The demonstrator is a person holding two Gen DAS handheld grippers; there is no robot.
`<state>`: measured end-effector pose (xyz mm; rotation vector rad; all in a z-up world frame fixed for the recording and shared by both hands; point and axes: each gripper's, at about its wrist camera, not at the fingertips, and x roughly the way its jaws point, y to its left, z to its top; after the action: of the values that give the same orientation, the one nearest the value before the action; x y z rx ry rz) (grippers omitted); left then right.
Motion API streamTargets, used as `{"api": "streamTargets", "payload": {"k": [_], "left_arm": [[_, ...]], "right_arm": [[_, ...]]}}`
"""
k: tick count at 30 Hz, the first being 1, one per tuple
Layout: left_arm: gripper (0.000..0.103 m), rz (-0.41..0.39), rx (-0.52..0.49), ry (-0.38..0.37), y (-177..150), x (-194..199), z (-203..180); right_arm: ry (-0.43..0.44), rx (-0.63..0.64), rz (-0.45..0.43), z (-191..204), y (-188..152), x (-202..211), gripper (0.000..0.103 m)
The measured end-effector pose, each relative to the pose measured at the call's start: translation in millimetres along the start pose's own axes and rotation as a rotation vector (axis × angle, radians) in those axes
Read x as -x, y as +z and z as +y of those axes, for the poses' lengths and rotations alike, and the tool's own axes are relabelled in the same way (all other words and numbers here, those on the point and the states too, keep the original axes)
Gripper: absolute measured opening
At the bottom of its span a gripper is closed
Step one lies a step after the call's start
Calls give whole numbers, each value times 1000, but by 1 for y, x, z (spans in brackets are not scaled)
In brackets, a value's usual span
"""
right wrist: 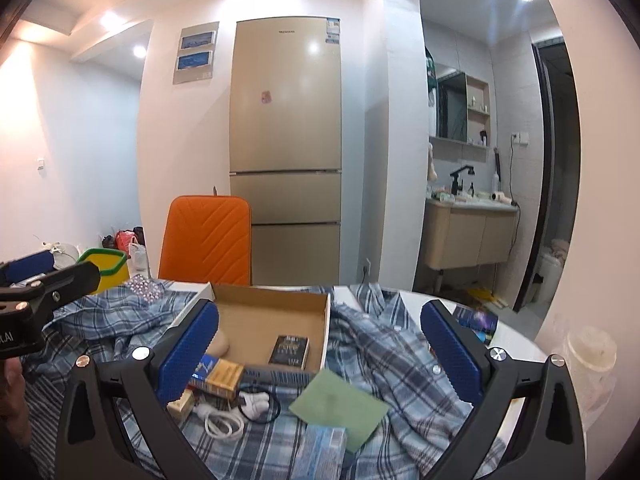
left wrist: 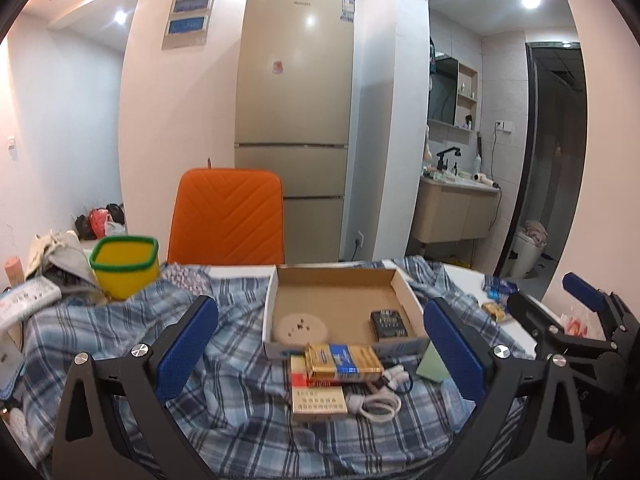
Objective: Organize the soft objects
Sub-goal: 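Move left tool to the Liqun pack while right tool approaches the blue packet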
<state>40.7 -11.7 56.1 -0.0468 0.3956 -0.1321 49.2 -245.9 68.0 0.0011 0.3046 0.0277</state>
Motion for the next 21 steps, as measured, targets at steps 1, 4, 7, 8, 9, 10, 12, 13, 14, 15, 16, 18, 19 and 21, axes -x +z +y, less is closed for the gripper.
{"api": "streamTargets", "payload": {"k": [1,4,7,8,9,10,12,13,14,15,16,18,19,21], "left_arm": [[102,17,-1,-10,-4,-2,0],[102,59,-2,-21,-15,-8,2],[102,85,-7,-13,-25,-12,3],[102,96,-5,-13,-29,-13,3],[102,106,-2,-14,-32,-15,4],[102,117,2,-14,-35,-16,5],[102,136,5,-9,-41,-20,6],[102,145,6,-6,-43,-21,6],[102,154,7,-5,-46,-23,7],[102,161,8,-7,-48,-25,8],[102,168,9,-7,-50,-26,8],[102,178,4,-6,-53,-29,8],[102,181,2,-7,-54,-30,7],[102,193,-1,-4,-58,-34,6]], "right_arm": [[-4,-1,4,-2,-3,0,103],[-15,-1,21,-4,-13,2,103],[-18,-5,48,-5,-23,0,103],[-19,-6,56,-5,-26,0,103],[-20,-6,68,-6,-29,-1,103],[-20,-6,77,-6,-31,-2,103],[-20,-3,93,-5,-37,-4,103],[-21,-3,104,-4,-39,-5,103],[-19,-2,112,-4,-41,-6,103],[-17,0,125,-4,-43,-8,103],[-16,1,134,-3,-45,-8,103],[-14,7,158,-2,-50,-11,103],[-13,9,169,-1,-52,-13,103],[-11,11,194,0,-57,-18,103]]}}
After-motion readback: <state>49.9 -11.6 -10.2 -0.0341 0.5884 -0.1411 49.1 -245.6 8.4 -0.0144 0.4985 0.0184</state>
